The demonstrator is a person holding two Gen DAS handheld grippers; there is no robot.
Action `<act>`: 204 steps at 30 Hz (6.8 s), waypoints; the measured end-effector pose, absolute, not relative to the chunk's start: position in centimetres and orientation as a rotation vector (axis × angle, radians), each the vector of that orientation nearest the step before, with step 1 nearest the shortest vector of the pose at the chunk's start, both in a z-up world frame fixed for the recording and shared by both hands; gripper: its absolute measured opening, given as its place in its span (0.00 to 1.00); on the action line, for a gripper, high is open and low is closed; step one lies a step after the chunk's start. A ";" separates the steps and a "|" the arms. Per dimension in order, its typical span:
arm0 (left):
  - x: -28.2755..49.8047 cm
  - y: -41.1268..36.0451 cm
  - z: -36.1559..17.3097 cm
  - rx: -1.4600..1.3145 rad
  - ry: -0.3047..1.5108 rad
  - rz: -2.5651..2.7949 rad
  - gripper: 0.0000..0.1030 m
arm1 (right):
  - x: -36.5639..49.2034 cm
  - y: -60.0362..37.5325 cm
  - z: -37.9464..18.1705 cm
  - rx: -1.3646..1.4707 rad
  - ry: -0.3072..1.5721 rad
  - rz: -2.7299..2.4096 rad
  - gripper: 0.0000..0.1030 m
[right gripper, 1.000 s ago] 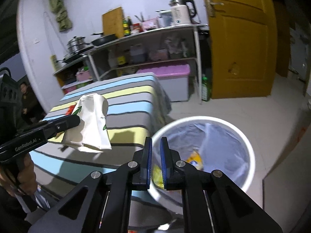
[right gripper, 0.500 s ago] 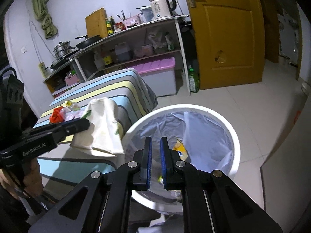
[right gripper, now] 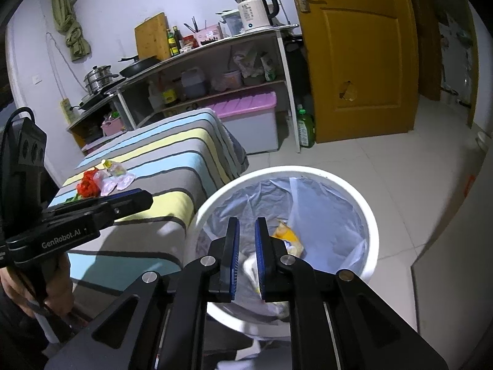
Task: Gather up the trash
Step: 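Open both tools to drop the white bag and yellow bag into the bin, then return to the table and grasp the brown chocolate bar wrapper with the left tool, then hold the brown wrapper in the left tool while the right tool grasps a clear plastic cup, then carry the brown wrapper and clear cup over the trash bin with both tools, then open both tools to drop the wrapper and cup into the bin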
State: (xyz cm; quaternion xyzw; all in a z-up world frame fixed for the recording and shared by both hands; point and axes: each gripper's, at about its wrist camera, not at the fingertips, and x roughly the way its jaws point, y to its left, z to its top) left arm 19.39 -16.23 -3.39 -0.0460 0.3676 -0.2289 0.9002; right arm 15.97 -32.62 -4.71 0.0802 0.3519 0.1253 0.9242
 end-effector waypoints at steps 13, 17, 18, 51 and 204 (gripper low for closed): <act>15.6 -9.9 -1.6 -0.141 0.688 -0.360 0.16 | 14.4 -27.5 -2.5 0.099 0.679 0.368 0.35; 14.1 -7.4 -0.8 -0.149 0.660 -0.316 0.16 | 13.7 -25.3 -1.8 0.069 0.668 0.410 0.35; 13.7 -6.7 -0.7 -0.150 0.655 -0.303 0.16 | 13.6 -24.7 -1.6 0.062 0.665 0.422 0.35; 15.9 1.3 -6.7 -0.077 0.816 -0.131 0.28 | 16.0 -15.1 -2.7 -0.035 0.716 0.589 0.35; 19.9 -19.8 -4.9 -0.021 0.802 -0.498 0.27 | 17.3 -35.0 -7.4 0.215 0.805 0.186 0.39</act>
